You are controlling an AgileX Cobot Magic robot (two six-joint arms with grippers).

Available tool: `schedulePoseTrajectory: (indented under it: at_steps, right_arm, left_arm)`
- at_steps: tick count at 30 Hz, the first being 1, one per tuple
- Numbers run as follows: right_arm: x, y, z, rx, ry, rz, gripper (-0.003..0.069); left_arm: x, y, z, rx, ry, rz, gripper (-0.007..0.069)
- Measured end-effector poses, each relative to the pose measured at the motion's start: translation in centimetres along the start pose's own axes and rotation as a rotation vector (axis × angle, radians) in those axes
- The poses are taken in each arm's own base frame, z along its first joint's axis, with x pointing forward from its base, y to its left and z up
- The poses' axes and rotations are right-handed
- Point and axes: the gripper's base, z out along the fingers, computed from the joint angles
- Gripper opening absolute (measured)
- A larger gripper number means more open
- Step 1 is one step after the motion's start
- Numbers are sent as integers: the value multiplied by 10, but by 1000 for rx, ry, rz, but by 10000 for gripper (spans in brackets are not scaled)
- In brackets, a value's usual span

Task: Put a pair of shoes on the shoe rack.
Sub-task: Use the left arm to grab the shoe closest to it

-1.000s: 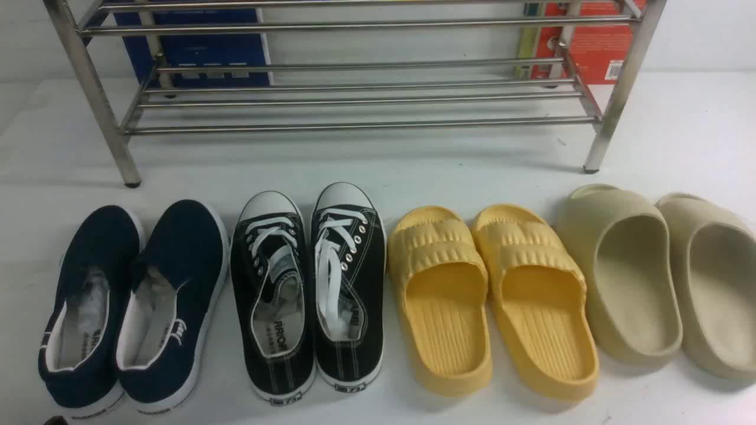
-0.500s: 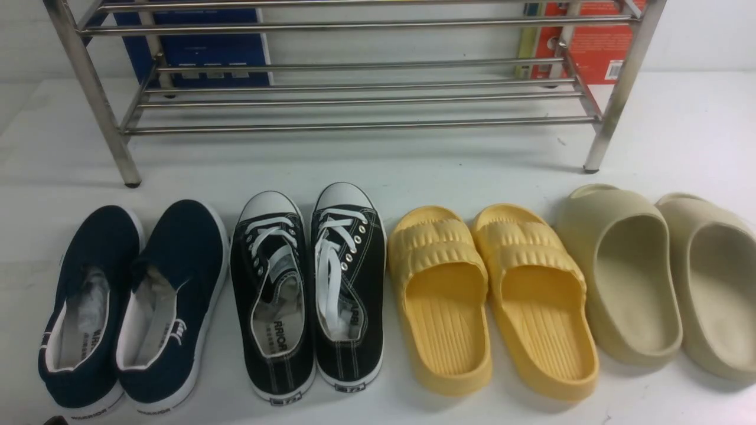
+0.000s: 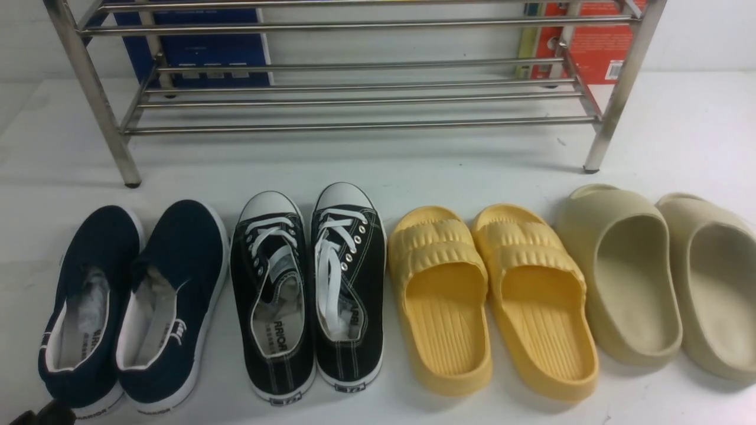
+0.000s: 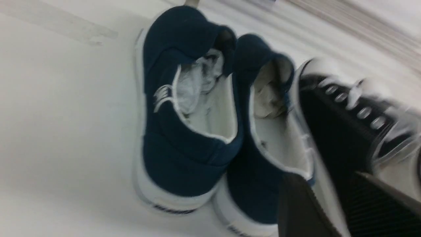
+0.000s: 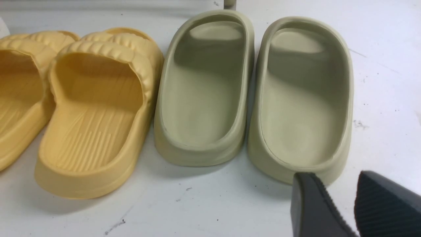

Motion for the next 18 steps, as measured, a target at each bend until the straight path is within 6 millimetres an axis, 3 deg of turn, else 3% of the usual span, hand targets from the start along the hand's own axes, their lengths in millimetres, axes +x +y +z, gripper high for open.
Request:
schedulePoseTrajectory:
  at_steps: [1, 2, 5, 8, 12, 15, 18]
  right_arm:
    - [0, 0, 0, 0, 0, 0, 239]
    - [0, 0, 0, 0, 0, 0, 239]
    - [0, 0, 0, 0, 0, 0, 239]
    - [0, 0, 0, 0, 0, 0, 239]
    - [0, 0, 0, 0, 0, 0, 239]
    - [0, 0, 0, 0, 0, 0, 239]
    - [0, 0, 0, 0, 0, 0, 239]
  left_arm:
    - [0, -1, 0, 6, -5, -13, 238]
    - [-5, -5, 0, 56, -45, -204, 238]
    - [-11, -8, -1, 116, -96, -438, 238]
    - [-18, -8, -2, 142, -170, -512, 234]
    - [-28, -16, -7, 176, -189, -537, 159]
    - [-50, -37, -17, 211, -125, -462, 55]
    - [-78, -64, -18, 171, 54, -293, -13]
